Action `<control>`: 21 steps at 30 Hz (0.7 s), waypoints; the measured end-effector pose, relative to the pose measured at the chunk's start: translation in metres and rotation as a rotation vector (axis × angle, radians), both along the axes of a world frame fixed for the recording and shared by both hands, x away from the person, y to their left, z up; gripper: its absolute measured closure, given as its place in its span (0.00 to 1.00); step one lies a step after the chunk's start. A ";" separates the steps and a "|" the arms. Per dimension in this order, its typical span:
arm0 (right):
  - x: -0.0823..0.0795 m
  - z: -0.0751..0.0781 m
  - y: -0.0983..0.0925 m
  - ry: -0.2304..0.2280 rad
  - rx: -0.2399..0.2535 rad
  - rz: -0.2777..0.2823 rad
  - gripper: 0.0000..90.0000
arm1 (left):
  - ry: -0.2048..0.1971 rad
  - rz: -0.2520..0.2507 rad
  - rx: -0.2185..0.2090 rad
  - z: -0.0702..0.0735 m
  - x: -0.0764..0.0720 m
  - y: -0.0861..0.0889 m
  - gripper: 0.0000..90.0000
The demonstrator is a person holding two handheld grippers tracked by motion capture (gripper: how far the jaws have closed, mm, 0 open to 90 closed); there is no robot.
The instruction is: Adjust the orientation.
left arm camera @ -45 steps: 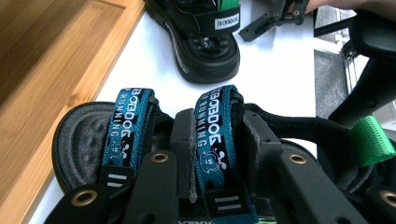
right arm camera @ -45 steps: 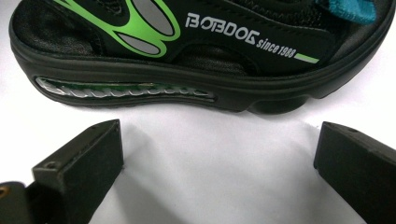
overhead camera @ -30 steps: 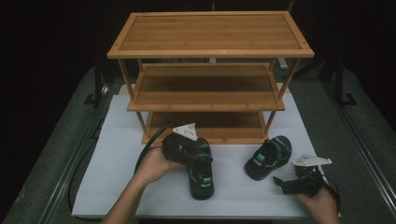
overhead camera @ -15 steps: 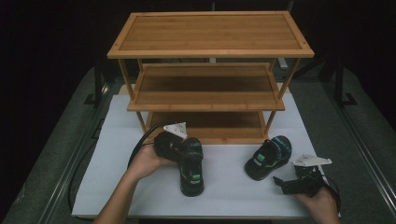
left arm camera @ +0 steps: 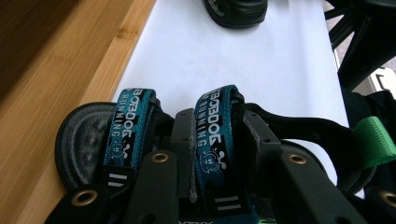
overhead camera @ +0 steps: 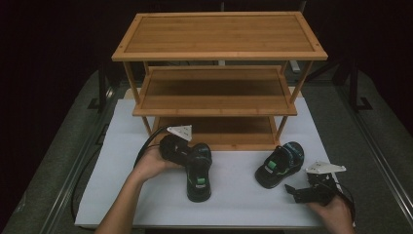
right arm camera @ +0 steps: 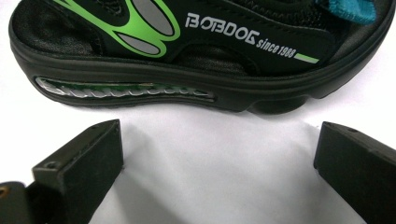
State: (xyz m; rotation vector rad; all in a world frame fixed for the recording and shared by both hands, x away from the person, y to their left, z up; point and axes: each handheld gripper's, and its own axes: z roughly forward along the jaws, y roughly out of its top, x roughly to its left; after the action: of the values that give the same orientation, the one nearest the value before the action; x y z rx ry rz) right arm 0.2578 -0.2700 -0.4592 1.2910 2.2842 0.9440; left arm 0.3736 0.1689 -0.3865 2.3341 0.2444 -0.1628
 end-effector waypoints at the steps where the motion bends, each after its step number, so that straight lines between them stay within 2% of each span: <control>1: 0.000 0.000 0.000 0.000 0.000 0.000 0.01 | 0.001 0.002 0.000 0.000 0.000 0.000 0.77; 5: 0.000 0.000 0.000 0.000 0.000 0.000 0.01 | 0.003 0.000 0.008 -0.001 -0.003 -0.004 0.75; 8: 0.000 0.000 0.000 0.000 0.000 0.000 0.01 | 0.000 0.009 0.013 0.000 -0.005 -0.005 0.71; 12: 0.000 0.000 0.000 0.000 0.000 0.000 0.01 | 0.002 0.057 0.017 0.004 -0.008 -0.003 0.53; 17: 0.000 0.000 0.000 0.000 0.000 0.000 0.01 | -0.002 0.097 -0.021 0.008 -0.014 0.004 0.44; 21: 0.000 0.000 0.000 0.000 0.000 0.000 0.01 | -0.028 0.156 -0.018 0.013 -0.021 0.018 0.36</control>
State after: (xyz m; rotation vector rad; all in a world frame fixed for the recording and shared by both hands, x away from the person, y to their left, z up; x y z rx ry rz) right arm 0.2578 -0.2700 -0.4591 1.2905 2.2845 0.9438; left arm 0.3521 0.1867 -0.3733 2.2869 0.4083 -0.0554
